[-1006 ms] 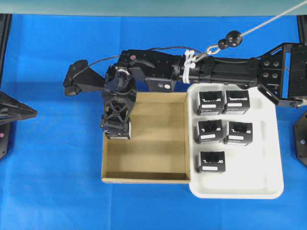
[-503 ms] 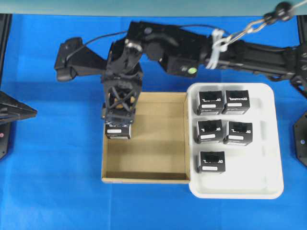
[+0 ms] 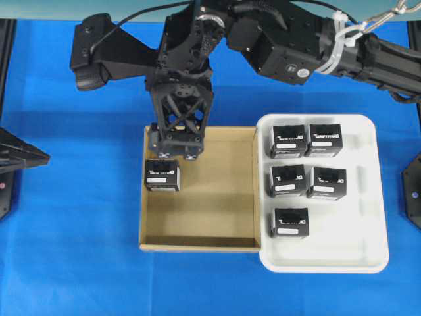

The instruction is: Pick the box from inside the cardboard box.

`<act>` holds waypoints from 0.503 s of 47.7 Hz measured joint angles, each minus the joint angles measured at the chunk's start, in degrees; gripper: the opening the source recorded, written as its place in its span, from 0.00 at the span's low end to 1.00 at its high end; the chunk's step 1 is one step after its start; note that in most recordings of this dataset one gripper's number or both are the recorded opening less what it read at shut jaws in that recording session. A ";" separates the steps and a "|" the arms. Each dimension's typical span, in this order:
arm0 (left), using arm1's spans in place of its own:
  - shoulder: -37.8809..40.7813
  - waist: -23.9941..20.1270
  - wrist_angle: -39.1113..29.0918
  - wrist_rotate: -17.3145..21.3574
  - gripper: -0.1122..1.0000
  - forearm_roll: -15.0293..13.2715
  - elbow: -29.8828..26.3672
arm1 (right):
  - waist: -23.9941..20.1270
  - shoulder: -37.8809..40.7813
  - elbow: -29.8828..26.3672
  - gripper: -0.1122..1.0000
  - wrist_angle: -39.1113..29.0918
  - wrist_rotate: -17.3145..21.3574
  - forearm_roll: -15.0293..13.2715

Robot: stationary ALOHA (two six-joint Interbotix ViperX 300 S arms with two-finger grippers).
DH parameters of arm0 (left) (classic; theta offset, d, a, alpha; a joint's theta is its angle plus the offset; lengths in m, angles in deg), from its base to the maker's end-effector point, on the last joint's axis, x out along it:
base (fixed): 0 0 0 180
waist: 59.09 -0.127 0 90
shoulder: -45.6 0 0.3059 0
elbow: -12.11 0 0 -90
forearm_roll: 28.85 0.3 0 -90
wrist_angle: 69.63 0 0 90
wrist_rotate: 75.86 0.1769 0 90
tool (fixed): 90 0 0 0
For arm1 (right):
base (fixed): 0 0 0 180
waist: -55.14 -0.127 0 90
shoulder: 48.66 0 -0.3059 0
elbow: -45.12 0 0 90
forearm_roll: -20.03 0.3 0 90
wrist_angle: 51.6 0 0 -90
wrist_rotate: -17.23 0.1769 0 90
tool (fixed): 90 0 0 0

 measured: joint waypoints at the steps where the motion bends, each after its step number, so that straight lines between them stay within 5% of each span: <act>1: 0.00 0.09 0.00 0.00 0.06 0.00 0.00 | 0.00 0.00 0.09 1.00 0.00 0.00 -0.26; 12: 0.00 0.35 0.00 0.09 0.06 0.00 0.00 | -0.35 -0.26 2.20 1.00 0.88 0.00 -4.66; 24: 0.00 0.35 0.00 0.00 0.06 0.00 0.00 | -3.16 2.11 10.99 1.00 8.00 0.00 -10.46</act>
